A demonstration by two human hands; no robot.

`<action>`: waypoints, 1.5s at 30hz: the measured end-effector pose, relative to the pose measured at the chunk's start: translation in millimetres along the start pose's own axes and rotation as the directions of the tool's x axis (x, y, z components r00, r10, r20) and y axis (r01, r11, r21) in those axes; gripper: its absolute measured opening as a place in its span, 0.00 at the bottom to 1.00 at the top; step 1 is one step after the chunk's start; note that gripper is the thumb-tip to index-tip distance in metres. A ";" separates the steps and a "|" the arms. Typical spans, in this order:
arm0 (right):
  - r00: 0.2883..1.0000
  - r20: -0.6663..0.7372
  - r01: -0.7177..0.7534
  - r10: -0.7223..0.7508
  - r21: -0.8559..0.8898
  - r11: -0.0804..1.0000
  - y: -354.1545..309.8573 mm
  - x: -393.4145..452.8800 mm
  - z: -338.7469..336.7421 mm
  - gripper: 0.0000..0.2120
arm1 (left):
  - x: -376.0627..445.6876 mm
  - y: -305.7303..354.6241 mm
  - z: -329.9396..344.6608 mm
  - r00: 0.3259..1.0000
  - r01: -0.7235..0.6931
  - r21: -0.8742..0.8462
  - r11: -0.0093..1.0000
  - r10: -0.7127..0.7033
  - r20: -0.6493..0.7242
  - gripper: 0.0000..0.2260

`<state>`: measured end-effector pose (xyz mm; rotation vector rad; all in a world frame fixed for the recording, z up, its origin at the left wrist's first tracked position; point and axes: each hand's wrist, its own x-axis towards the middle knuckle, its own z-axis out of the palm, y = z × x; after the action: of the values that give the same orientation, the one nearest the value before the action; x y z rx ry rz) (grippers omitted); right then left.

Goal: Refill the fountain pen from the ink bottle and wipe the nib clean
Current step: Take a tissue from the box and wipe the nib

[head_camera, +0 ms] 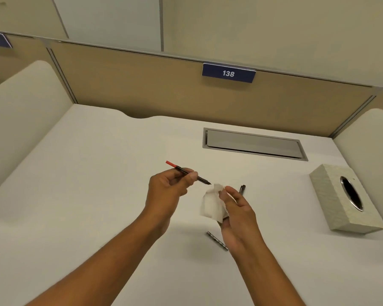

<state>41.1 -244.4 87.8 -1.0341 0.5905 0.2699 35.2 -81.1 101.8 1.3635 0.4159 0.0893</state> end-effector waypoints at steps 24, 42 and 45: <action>0.957 0.145 0.285 -0.251 -0.313 0.906 28.0 -33.7 66.3 0.08 | 25.1 -2.9 -65.1 0.976 0.113 -0.156 0.981 -0.081 0.200 0.06; 0.833 0.135 0.521 -0.536 -0.514 0.681 41.5 -40.6 77.8 0.11 | 28.1 8.9 -78.5 0.981 0.002 -0.044 0.999 0.006 0.193 0.07; 0.841 0.116 0.506 -0.529 -0.515 0.692 43.9 -40.9 77.0 0.10 | 27.3 6.4 -79.8 0.981 0.010 -0.038 0.999 -0.002 0.195 0.06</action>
<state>12.4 -153.4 108.5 -1.7068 0.2282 -0.1099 34.4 2.6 89.9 1.3190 0.2519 -0.0412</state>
